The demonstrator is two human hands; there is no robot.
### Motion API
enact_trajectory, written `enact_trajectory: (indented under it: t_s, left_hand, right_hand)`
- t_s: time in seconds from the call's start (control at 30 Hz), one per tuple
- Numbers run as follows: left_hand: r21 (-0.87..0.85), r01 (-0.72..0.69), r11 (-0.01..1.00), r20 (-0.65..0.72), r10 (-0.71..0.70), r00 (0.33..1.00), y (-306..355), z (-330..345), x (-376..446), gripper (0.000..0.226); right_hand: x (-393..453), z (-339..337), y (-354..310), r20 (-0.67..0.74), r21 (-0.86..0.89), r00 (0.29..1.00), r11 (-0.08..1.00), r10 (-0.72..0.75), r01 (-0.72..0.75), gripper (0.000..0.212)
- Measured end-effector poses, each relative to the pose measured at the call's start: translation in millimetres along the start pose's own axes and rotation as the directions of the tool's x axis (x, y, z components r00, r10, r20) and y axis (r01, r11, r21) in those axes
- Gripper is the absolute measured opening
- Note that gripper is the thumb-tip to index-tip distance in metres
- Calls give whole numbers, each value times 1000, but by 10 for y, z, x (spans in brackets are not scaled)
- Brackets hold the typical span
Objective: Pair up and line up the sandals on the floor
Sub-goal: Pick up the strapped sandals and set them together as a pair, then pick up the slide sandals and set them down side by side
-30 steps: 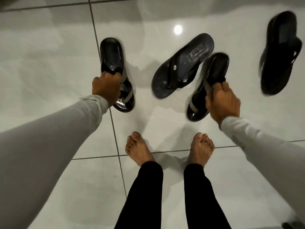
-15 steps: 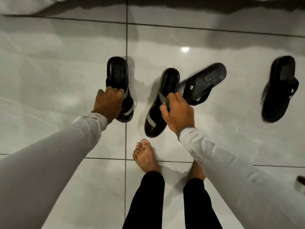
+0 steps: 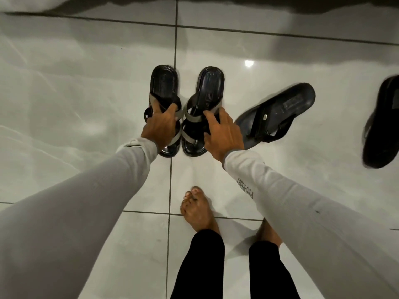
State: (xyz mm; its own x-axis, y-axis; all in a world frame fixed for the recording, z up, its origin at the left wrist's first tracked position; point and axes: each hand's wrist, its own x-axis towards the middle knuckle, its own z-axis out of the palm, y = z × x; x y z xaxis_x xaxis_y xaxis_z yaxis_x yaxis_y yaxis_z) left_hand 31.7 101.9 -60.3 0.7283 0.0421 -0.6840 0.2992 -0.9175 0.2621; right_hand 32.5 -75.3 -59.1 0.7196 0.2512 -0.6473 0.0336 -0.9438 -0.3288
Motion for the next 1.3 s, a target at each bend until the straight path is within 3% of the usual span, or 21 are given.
enact_trajectory:
  t_s: [0.1,0.3,0.43,0.53,0.77,0.9,1.03,1.17,1.3]
  left_hand:
    - [-103,-30,994,-19,28,999,175,51,38,32]
    - [-66,11,998,-31,-13,999,451,62,60,30]
    - [127,66,990,-144,-47,988,565,75,-89,45]
    - [312,28,950,-176,28,984,783,127,-311,56]
    - [416,-311,855,54,318,947,1832,643,-292,54]
    - [434,-399,808,161,366,917,2400,880,66,45]
    - [569,-354,742,122,349,929,2746,970,343,42]
    - [723,-328,608,196,274,941,2908,925,424,28]
    - [637,-360,682,253,256,933,3203,1013,311,28]
  right_hand:
    - [42,-76,106,-19,35,1000,999,-12,13,64]
    - [95,-321,309,-68,39,998,999,8,-5,57]
    - [-119,-448,558,-72,6,994,997,79,-79,61]
    - [-517,-529,918,-95,-33,981,984,171,-175,65]
    - [-1148,-693,2232,6,-152,919,908,395,-390,67]
    - [-1086,-895,3175,6,-204,891,873,453,-442,71]
    - [-924,-1138,4010,-56,-216,909,884,413,-415,67]
    - [-795,-1283,4542,-14,-223,920,896,391,-384,62]
    - [-770,-1253,4641,32,-194,962,946,271,-260,49]
